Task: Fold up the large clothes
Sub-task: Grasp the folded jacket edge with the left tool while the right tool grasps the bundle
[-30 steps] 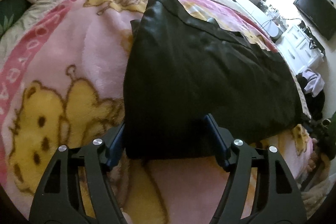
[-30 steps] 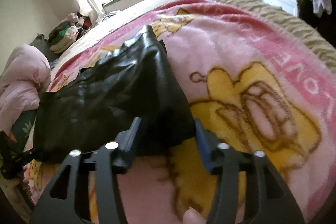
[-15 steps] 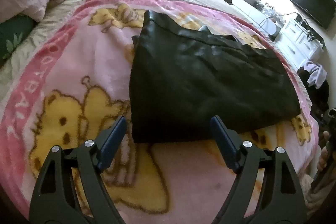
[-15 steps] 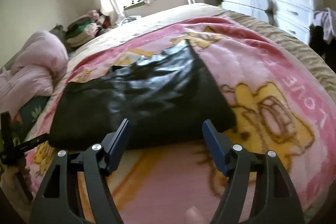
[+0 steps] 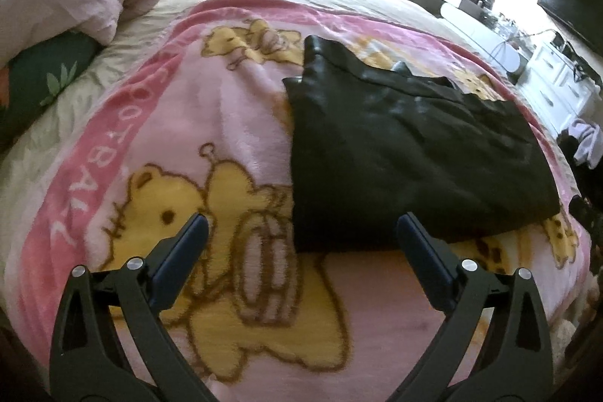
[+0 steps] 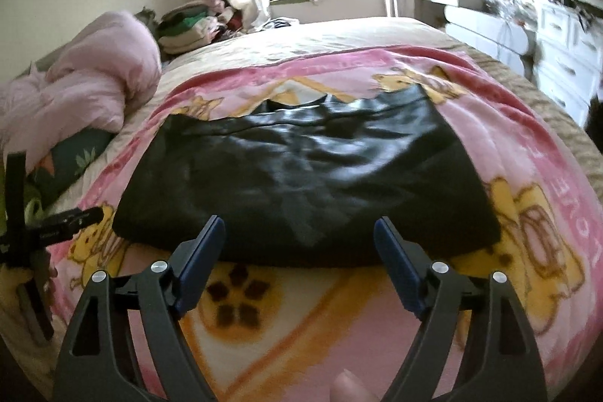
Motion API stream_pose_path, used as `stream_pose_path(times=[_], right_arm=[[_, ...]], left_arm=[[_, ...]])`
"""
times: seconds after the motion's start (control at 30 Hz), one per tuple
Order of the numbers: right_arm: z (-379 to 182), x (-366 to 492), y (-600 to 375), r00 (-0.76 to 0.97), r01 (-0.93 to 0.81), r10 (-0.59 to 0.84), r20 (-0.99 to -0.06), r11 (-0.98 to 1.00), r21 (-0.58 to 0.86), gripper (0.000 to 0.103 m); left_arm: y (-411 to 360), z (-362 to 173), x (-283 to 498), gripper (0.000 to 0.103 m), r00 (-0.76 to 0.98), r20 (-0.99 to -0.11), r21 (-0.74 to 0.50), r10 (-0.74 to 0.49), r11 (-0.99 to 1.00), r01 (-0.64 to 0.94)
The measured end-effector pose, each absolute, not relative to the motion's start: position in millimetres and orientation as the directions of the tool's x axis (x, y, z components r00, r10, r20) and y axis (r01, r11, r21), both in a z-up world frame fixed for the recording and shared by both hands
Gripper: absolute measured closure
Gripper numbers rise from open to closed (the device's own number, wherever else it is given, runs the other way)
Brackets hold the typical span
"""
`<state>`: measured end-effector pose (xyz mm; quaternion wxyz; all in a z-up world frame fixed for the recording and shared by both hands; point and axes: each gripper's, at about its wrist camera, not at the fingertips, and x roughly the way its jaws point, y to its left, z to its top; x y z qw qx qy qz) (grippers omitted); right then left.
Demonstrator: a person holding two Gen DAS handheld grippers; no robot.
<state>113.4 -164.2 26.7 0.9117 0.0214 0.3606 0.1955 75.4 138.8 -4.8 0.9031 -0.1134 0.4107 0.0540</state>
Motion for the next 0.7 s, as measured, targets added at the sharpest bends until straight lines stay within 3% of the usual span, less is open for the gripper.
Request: stream_pose_path(times=[0.07, 0.1, 0.43, 0.7], right_arm=[[24, 118, -145, 0.646, -0.366, 0.367, -0.669, 0.918, 0.150, 0.046], [22, 120, -140, 0.639, -0.373, 0.368, -0.676, 0.916, 0.147, 0.048], [-37, 163, -97, 0.507, -0.306, 0.273, -0.817, 0.944, 0.125, 0.056], [-42, 173, -90, 0.465, -0.324, 0.256, -0.847, 0.940, 0.106, 0.059]], left_arm=[[143, -7, 77, 0.009, 0.654, -0.756, -0.168, 0.005, 0.965, -0.202], [146, -8, 80, 0.009, 0.653, -0.757, -0.177, 0.000, 0.962, -0.206], [154, -22, 135, 0.009, 0.629, -0.772, -0.263, -0.089, 0.946, -0.189], [166, -42, 187, 0.009, 0.587, -0.797, -0.320, -0.143, 0.924, -0.209]])
